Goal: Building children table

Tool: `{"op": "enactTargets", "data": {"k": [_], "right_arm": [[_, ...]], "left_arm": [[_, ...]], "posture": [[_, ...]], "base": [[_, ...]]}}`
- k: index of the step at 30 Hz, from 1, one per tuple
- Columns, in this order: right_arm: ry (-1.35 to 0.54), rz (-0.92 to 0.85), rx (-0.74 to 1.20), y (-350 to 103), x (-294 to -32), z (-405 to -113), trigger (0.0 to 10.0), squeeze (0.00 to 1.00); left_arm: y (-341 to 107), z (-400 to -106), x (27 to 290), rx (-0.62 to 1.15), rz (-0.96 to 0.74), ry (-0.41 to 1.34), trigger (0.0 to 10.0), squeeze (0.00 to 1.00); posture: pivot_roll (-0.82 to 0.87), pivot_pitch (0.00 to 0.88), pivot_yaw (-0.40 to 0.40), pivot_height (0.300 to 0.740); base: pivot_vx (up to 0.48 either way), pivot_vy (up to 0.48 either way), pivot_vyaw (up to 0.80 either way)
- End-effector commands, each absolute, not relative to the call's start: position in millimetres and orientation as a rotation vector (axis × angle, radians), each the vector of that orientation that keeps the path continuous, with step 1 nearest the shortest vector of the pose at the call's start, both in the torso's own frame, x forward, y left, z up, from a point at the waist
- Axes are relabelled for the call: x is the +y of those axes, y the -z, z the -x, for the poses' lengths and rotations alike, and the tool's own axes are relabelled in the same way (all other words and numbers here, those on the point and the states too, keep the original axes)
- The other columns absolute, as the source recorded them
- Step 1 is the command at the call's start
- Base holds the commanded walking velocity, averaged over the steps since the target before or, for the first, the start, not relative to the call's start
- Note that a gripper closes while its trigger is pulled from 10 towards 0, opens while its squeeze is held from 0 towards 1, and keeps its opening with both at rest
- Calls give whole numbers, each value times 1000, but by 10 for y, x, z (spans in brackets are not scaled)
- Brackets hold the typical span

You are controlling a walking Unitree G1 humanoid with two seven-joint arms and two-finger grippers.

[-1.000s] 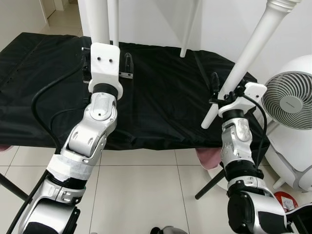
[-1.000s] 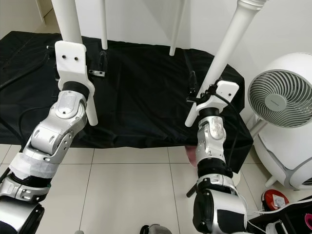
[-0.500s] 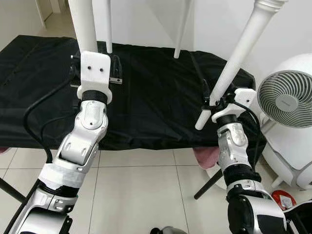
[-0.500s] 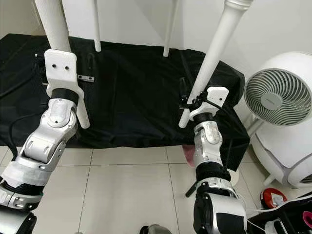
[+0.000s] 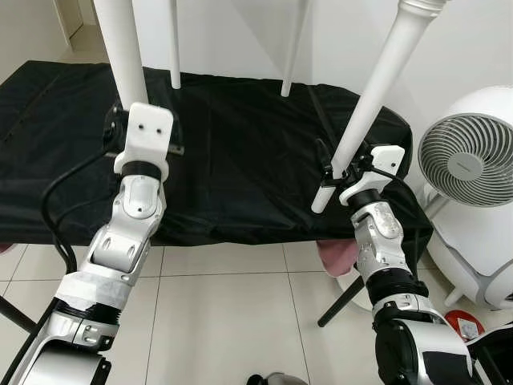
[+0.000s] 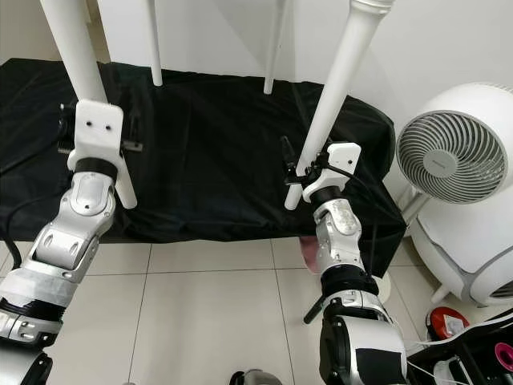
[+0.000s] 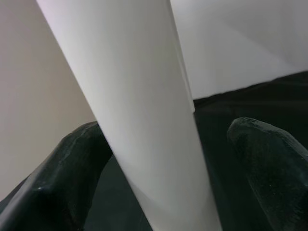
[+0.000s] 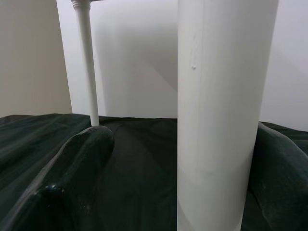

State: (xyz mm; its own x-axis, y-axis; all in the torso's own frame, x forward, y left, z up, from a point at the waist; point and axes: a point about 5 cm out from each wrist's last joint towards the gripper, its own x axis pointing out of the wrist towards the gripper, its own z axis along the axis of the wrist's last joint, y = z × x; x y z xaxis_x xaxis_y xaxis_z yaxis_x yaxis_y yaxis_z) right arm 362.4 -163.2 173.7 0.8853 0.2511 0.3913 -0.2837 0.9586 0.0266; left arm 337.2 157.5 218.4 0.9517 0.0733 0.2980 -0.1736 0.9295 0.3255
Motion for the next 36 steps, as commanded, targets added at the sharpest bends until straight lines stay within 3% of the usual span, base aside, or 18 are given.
{"op": "enactTargets", "data": {"k": [1,6,14,26,36], "right_arm": [[-335,-85,-340,-1623,-1533,-3614,10000,0],[-340,-86,-340,-1619,-1537,-3608,10000,0],[-370,-87,-343,-1607,-1528,-3573,10000,0],[-344,-72,-392,-1623,-1571,-3462,10000,0],[-395,-133,-415,-1668,-1542,-3386,10000,0]], "left_arm": [[-2095,-3383,1610,-261,-396,-132,10000,0],[-2054,-3376,1622,-265,-391,-96,10000,0],[-2011,-3223,1607,-331,-383,108,10000,0],[-2018,-3001,1784,-339,-473,58,10000,0],[-2079,-2621,1477,-394,-454,212,10000,0]], "posture": [[-7,35,-67,740],[-7,35,-67,740],[-14,37,-61,740],[-9,43,-57,740],[-2,57,-61,740]], "base": [[0,0,0],[0,0,0],[0,0,0],[0,0,0],[0,0,0]]}}
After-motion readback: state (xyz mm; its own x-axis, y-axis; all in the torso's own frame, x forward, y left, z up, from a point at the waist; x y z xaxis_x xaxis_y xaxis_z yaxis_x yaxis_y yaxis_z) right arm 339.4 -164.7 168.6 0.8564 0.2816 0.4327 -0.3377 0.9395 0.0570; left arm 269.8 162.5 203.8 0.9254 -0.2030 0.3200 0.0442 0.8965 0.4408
